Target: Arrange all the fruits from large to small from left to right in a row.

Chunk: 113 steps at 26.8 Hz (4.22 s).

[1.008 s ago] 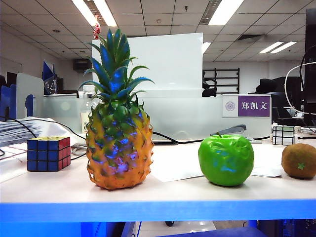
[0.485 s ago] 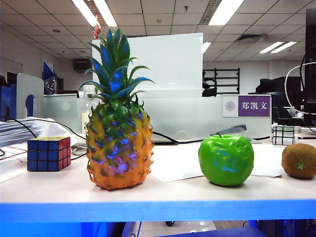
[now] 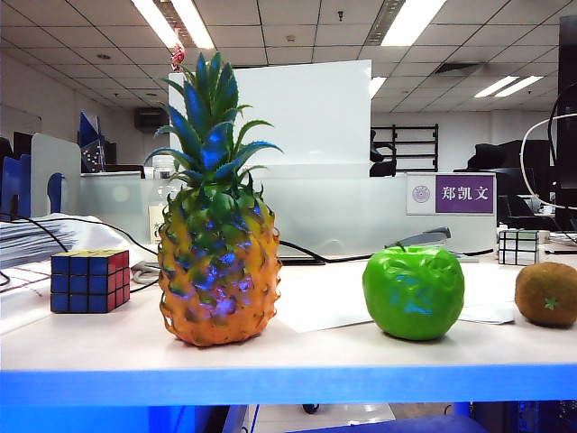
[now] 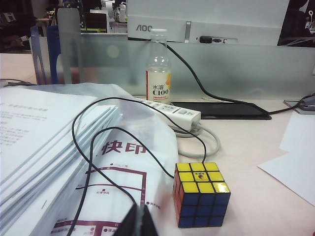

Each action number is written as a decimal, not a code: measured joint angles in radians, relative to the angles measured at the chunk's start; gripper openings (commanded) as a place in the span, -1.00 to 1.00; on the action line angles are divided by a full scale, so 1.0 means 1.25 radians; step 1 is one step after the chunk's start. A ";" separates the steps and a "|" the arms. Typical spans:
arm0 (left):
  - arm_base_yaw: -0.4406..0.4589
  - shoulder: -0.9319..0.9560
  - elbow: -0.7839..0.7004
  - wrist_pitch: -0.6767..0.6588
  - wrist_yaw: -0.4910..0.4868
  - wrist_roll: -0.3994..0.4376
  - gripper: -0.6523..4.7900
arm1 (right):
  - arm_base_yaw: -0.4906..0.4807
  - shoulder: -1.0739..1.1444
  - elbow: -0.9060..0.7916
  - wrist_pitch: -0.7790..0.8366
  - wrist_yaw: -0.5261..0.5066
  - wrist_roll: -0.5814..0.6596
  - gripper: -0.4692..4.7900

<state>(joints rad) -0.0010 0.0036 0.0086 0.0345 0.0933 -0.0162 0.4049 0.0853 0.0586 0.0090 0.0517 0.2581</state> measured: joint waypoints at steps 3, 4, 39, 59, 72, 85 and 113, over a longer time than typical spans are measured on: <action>0.000 0.000 0.000 0.000 0.000 0.000 -0.78 | 0.000 0.000 0.000 0.000 0.000 0.000 -0.84; 0.000 0.000 0.000 0.000 0.000 0.000 -0.78 | 0.000 0.000 0.000 0.000 0.000 0.000 -0.84; 0.001 0.000 0.000 -0.005 0.000 0.000 -0.78 | -0.432 -0.066 -0.039 -0.038 0.014 0.001 -0.84; 0.001 0.000 0.000 -0.006 0.000 0.000 -0.78 | -0.404 -0.066 -0.039 -0.107 0.013 0.001 -0.84; 0.001 0.000 0.000 -0.006 0.000 0.000 -0.78 | -0.338 -0.066 -0.039 0.005 -0.006 -0.114 -0.84; 0.001 0.000 0.000 -0.007 0.000 0.000 -0.78 | -0.322 -0.066 -0.039 0.108 -0.078 -0.190 -0.85; 0.001 0.000 0.000 -0.006 0.000 0.000 -0.78 | -0.309 -0.066 -0.039 0.106 -0.079 -0.189 -0.84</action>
<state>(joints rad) 0.0002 0.0036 0.0086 0.0265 0.0933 -0.0162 0.0193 0.0025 0.0093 0.1410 -0.0467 0.0219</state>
